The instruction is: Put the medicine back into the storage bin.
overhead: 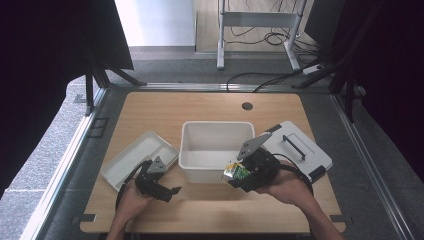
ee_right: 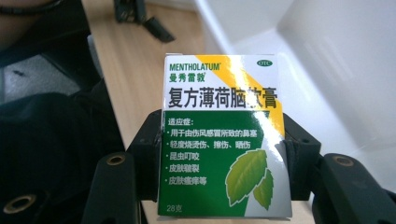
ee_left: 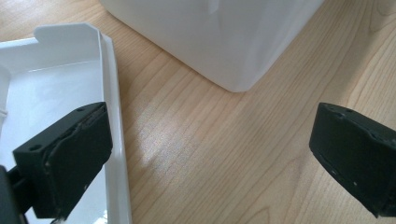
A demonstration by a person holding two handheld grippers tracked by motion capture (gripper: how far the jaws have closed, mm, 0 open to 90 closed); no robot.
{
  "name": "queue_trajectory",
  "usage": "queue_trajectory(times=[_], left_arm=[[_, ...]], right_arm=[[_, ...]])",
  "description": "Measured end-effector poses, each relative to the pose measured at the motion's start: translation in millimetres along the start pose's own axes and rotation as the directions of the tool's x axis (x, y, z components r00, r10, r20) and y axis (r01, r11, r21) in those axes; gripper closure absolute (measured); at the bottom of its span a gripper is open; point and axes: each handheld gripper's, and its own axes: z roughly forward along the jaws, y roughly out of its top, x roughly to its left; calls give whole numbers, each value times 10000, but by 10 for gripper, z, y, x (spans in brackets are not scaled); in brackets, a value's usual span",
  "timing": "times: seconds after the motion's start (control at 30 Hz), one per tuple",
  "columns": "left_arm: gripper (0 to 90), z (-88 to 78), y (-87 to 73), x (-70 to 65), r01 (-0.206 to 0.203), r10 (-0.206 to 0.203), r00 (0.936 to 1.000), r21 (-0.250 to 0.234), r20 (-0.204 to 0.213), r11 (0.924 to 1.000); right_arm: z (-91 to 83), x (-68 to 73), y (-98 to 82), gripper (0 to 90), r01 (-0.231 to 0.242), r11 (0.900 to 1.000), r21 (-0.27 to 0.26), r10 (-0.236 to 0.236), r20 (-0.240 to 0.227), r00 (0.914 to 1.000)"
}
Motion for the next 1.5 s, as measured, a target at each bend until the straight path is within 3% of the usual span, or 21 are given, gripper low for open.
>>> queue_trajectory(times=[0.37,0.67,0.97,1.17,1.5], left_arm=[[0,-12,-8,17,23,-23,10000,-40,-26,10000],[0,-36,-19,32,124,-125,9999,-173,-22,9998],[0,-38,-25,34,155,-155,9999,-265,-15,9995],[0,-39,-26,35,88,-88,10000,-212,4,9997],[0,-38,-27,34,73,-73,10000,-198,8,9998]], right_arm=[[-48,-350,300,449,-219,9995,-206,237,930,9954],[154,-636,444,449,-539,9985,-61,542,1651,9848],[563,-856,353,449,-1059,9940,267,982,2067,9735],[835,-911,226,449,-1320,9873,885,1098,2207,9691],[1005,-933,171,441,-1658,9748,1494,1280,2344,9637]])
